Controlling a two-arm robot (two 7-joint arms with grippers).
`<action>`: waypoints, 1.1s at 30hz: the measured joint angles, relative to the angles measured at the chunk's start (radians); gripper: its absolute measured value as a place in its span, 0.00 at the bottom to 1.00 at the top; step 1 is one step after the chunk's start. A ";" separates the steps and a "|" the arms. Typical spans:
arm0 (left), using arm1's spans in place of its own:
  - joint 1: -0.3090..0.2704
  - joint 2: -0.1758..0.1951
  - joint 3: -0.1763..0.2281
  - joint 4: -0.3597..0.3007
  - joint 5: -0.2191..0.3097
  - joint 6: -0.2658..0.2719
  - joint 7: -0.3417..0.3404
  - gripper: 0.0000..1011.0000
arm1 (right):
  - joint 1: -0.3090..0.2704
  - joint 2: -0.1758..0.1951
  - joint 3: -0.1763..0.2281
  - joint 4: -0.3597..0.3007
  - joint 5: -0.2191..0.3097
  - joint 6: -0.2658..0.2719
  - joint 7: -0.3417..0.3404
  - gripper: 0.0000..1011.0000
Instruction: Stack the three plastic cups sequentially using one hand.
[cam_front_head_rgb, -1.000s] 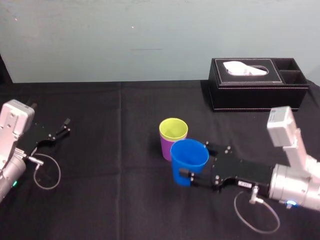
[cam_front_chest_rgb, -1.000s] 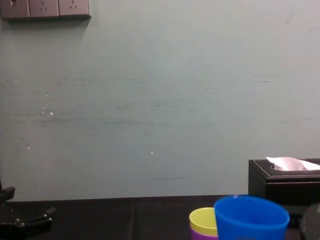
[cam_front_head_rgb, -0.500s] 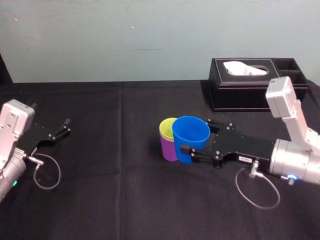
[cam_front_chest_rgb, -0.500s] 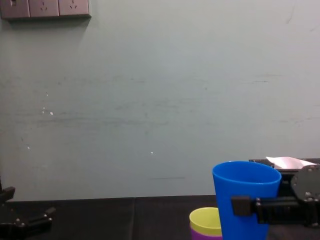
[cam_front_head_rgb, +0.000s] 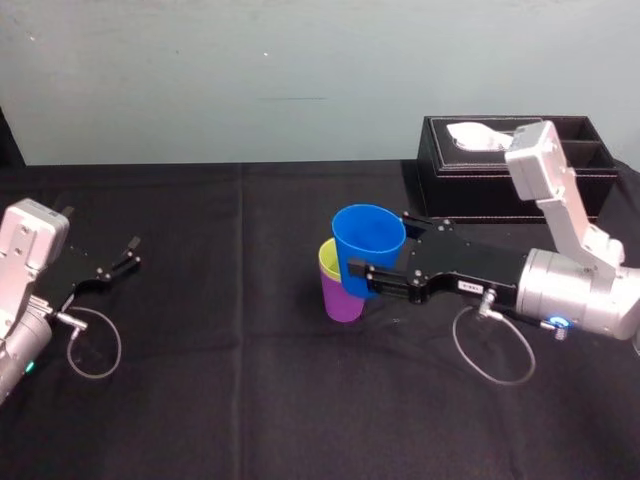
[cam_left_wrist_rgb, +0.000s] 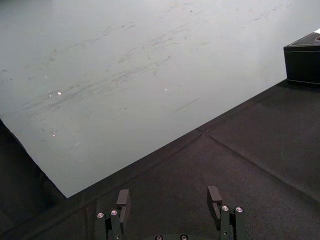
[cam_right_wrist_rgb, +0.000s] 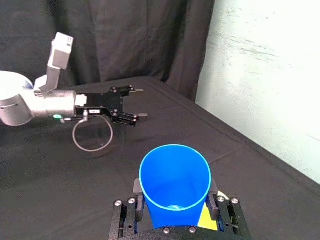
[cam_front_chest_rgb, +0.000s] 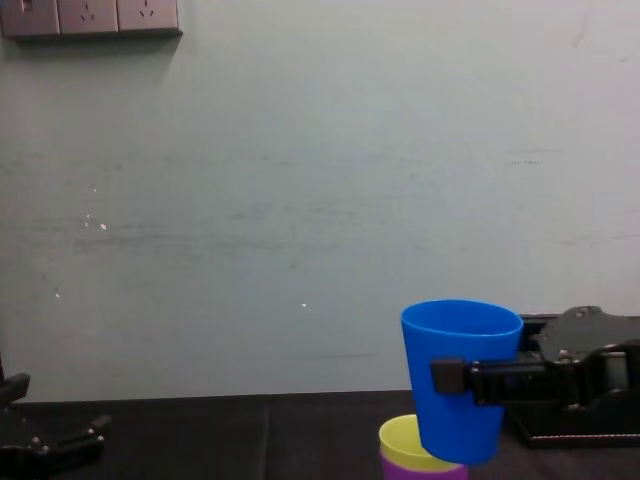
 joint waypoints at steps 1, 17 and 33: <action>0.000 0.000 0.000 0.000 0.000 0.000 0.000 1.00 | 0.011 -0.005 -0.007 0.008 -0.008 0.001 -0.002 0.72; 0.000 0.000 0.000 0.000 0.000 0.000 0.000 1.00 | 0.104 -0.057 -0.053 0.106 -0.059 0.019 -0.001 0.72; 0.000 0.000 0.000 0.000 0.000 0.000 0.000 1.00 | 0.150 -0.096 -0.068 0.178 -0.071 0.020 0.007 0.72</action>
